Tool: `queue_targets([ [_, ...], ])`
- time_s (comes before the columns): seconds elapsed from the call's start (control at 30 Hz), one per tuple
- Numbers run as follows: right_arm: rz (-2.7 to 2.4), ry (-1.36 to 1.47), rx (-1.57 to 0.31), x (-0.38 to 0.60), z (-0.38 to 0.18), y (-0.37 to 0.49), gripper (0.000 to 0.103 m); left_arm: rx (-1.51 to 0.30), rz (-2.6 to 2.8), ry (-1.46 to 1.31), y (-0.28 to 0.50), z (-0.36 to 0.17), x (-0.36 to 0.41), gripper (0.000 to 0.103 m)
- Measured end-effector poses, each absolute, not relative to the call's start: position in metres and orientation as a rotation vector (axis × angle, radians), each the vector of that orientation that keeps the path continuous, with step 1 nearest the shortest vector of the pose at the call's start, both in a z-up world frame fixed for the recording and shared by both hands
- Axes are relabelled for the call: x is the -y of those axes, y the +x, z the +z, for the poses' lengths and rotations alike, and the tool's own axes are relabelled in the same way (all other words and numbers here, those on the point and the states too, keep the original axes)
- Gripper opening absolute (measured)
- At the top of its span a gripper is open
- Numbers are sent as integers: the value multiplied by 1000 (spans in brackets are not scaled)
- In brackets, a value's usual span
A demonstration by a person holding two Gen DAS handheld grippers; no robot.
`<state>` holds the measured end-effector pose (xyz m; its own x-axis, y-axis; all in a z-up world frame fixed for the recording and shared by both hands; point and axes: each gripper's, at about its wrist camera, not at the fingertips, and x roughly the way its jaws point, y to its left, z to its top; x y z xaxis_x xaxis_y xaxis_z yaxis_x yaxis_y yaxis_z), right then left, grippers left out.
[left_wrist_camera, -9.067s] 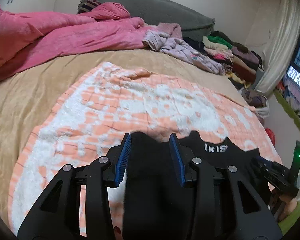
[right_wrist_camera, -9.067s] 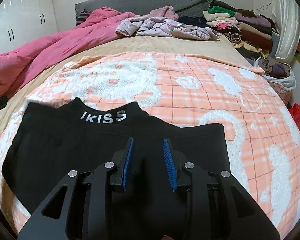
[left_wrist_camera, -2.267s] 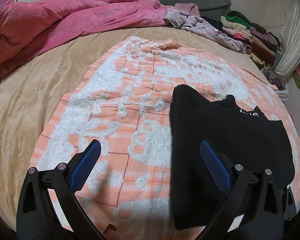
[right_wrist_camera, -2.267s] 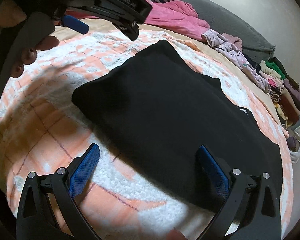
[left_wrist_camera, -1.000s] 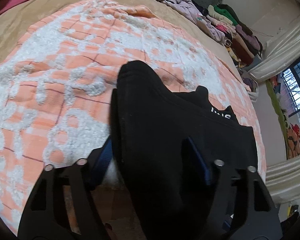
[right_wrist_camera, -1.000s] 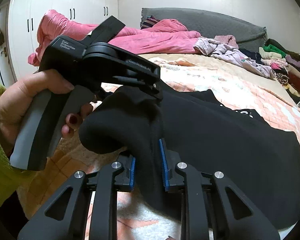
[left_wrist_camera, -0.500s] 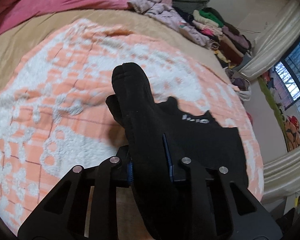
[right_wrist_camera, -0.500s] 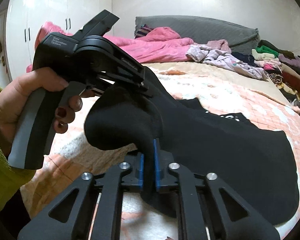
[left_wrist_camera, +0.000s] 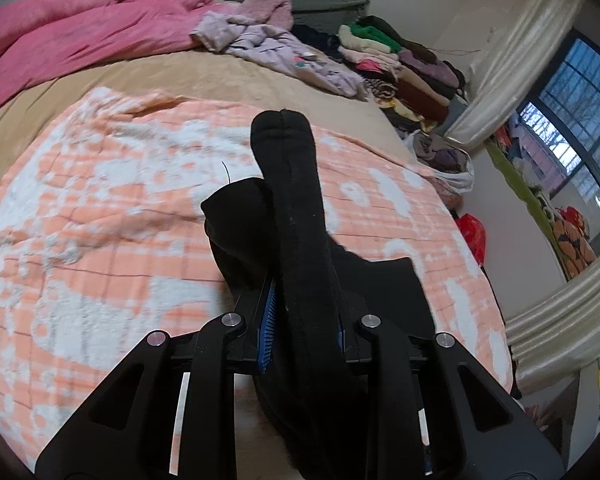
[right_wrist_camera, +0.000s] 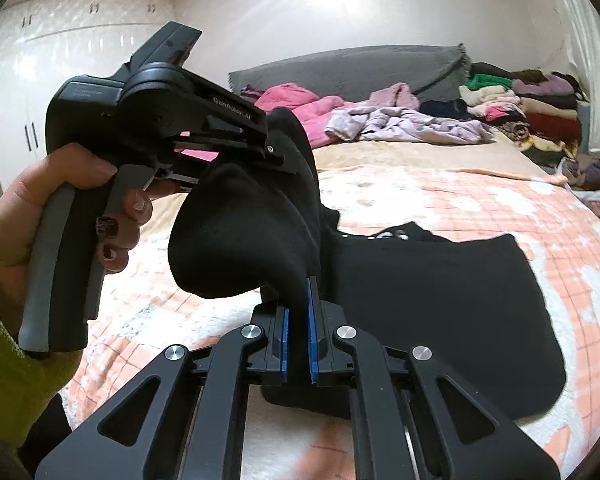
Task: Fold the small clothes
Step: 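Grasp the lifted shirt end with the left tool beside the right tool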
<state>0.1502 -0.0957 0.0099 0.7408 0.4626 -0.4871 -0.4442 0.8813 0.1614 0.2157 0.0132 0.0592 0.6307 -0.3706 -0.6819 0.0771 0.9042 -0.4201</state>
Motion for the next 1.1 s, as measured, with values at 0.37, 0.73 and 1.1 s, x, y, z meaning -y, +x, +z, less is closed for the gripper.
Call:
queue_targets([
  [0.37,428,138,-564,147,3,146,6,-867,-313,-305,224,60,56,15],
  [0.73,379,231,-599,188,-8,142,6,-927,-347,-265,246,42,116,15],
  [1.1,357,277,-623,204,-15,139,6,-968,-360,-228,254,27,145,15],
])
